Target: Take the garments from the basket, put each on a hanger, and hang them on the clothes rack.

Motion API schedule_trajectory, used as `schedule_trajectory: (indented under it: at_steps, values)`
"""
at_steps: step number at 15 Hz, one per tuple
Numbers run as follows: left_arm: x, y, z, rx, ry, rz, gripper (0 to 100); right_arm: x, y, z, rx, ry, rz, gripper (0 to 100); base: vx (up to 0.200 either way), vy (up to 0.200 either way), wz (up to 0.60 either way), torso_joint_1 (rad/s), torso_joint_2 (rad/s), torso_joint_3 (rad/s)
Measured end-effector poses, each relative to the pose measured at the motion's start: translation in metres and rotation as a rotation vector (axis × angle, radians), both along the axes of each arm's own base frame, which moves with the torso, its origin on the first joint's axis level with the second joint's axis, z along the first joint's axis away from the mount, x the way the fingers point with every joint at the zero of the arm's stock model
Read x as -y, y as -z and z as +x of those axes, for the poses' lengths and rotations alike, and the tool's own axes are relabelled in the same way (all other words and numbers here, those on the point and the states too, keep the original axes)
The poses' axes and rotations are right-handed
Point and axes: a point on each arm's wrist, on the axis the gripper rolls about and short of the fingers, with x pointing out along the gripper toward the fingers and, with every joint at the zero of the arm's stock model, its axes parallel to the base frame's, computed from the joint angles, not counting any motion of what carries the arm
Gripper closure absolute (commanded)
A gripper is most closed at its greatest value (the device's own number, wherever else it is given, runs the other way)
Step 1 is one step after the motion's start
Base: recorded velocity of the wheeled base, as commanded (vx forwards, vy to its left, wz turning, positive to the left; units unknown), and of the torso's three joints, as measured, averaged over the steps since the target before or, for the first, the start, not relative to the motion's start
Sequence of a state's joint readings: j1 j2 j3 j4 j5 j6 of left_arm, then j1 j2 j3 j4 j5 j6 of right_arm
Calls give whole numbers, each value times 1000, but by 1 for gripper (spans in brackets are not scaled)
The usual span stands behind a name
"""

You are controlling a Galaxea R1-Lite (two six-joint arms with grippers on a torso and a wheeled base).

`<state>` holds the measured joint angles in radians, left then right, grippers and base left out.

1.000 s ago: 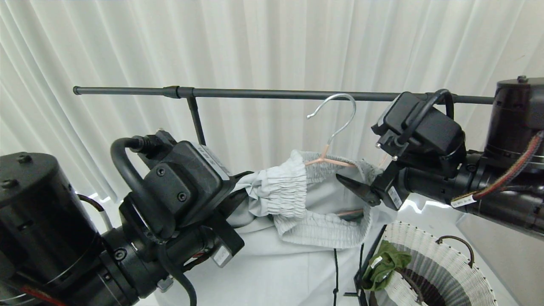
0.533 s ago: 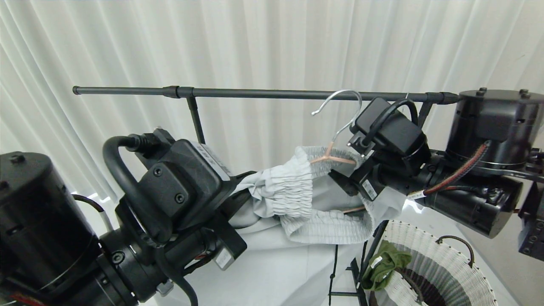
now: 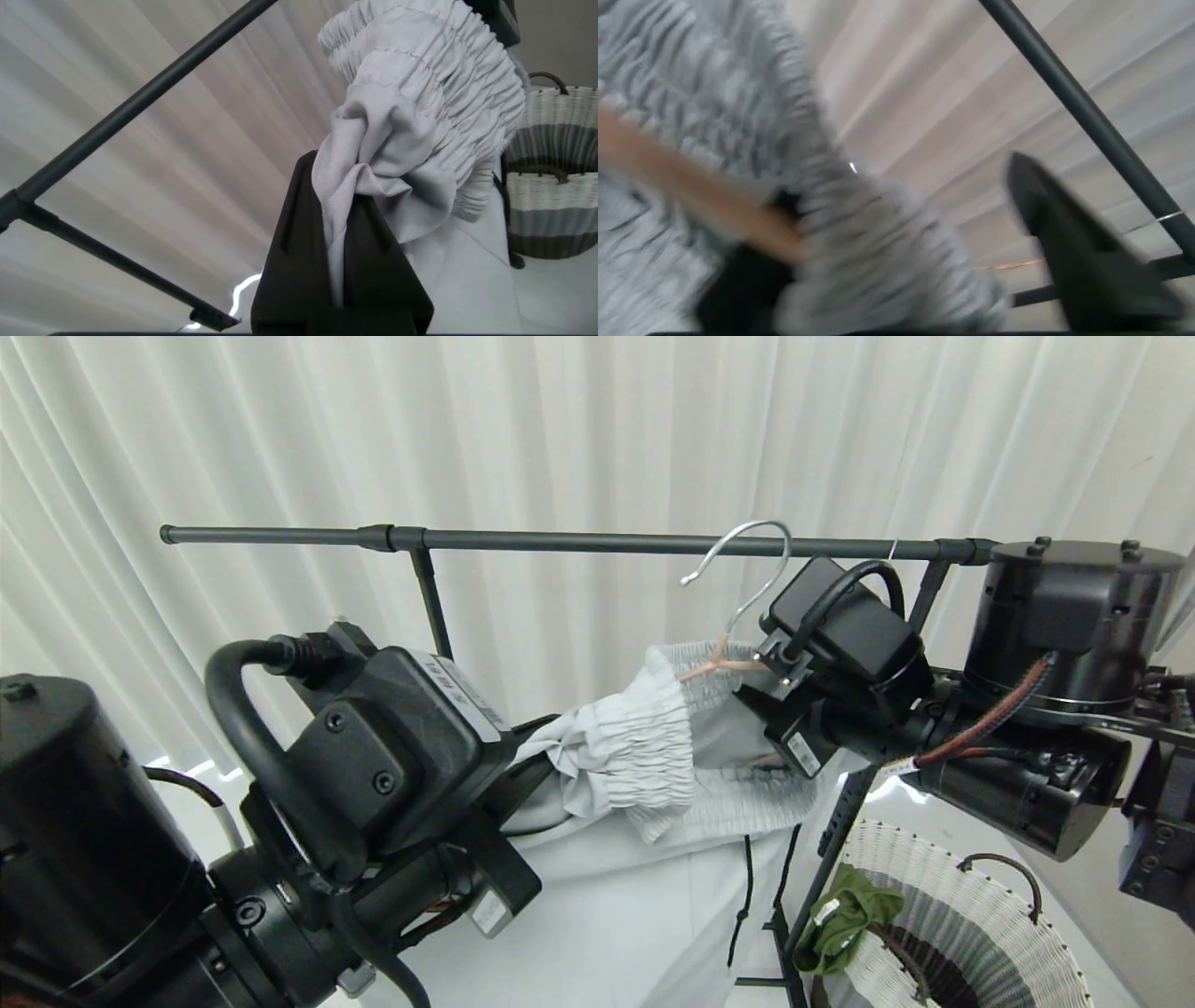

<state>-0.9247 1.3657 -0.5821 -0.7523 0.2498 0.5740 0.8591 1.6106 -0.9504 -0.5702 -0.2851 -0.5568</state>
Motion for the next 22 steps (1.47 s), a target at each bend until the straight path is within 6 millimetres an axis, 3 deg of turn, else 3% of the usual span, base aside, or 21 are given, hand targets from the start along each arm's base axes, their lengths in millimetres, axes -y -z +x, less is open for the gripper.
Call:
schedule_trajectory:
  at_steps: [8, 9, 17, 22]
  values:
    - [-2, 1, 3, -1, -19, 4, 100, 2, -1, 2, 6, 23, 10, 100, 0, 0, 0, 0, 0, 0]
    - [-2, 1, 3, -2, -29, 6, 0, 2, -1, 2, 6, 22, 10, 100, 0, 0, 0, 0, 0, 0]
    - [-17, 9, 9, -36, -115, 0, 0, 3, -7, 1, 58, 31, 58, 100, 0, 0, 0, 0, 0, 0]
    - [-30, 12, 1, -59, -127, -40, 0, 15, -10, 8, 72, 212, 66, 100, 0, 0, 0, 0, 0, 0]
